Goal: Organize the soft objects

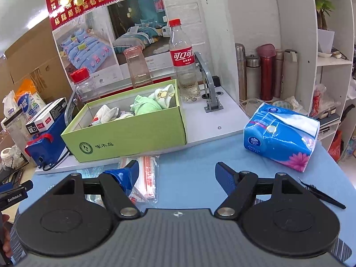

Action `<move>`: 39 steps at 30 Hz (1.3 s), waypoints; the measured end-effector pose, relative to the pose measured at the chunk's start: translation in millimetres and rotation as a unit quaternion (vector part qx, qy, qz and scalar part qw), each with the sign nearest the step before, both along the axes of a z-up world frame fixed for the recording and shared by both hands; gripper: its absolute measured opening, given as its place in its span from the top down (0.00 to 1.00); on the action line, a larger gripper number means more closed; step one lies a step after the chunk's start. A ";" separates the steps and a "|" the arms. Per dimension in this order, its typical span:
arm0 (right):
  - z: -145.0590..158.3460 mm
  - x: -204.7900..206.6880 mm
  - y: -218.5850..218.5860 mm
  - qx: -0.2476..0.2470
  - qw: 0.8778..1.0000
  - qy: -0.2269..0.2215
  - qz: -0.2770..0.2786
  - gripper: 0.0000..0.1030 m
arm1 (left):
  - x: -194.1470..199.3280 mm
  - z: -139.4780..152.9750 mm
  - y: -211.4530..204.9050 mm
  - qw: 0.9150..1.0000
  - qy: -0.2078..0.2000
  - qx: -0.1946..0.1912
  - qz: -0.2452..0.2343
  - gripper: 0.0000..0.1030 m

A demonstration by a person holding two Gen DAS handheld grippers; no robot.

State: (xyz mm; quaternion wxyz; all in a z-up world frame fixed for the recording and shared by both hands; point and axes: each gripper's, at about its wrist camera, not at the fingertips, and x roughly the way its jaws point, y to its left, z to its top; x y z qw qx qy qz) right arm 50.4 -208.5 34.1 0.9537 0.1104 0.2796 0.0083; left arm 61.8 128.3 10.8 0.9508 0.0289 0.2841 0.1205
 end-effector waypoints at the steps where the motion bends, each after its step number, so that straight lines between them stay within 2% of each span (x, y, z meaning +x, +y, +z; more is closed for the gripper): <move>1: 0.5 1.5 0.4 -0.001 1.000 0.000 0.000 0.40 | 1.2 -1.0 1.1 1.000 0.002 -0.002 0.001 0.30; 8: -0.8 8.1 1.9 -0.006 1.000 0.003 0.001 0.40 | 7.7 -8.0 5.3 1.000 0.017 -0.023 -0.005 0.30; 14: -9.0 16.1 -11.7 0.008 1.000 0.008 -0.003 0.40 | 19.0 0.9 19.8 0.996 0.018 -0.083 -0.041 0.30; 18: -17.9 33.2 -23.2 0.026 0.999 0.035 0.019 0.40 | 38.7 8.4 23.0 0.987 0.035 -0.129 -0.089 0.30; 23: -23.6 81.4 -19.9 0.049 0.990 0.094 0.092 0.40 | 74.1 12.3 15.1 0.974 0.074 -0.164 -0.140 0.30; 26: -32.0 121.0 -6.9 0.045 0.980 0.151 0.121 0.40 | 101.9 11.9 -1.2 0.959 0.120 -0.168 -0.194 0.30; 29: -40.3 147.1 6.5 0.038 0.970 0.192 0.142 0.40 | 127.4 11.6 -24.8 0.931 0.175 -0.177 -0.268 0.30; 33: -41.8 155.4 16.5 0.018 0.971 0.191 0.143 0.40 | 149.4 9.6 -64.0 0.889 0.238 -0.169 -0.352 0.30; 39: -40.1 152.4 5.9 0.026 0.975 0.179 0.127 0.40 | 170.7 -10.7 -120.6 0.843 0.313 -0.116 -0.421 0.30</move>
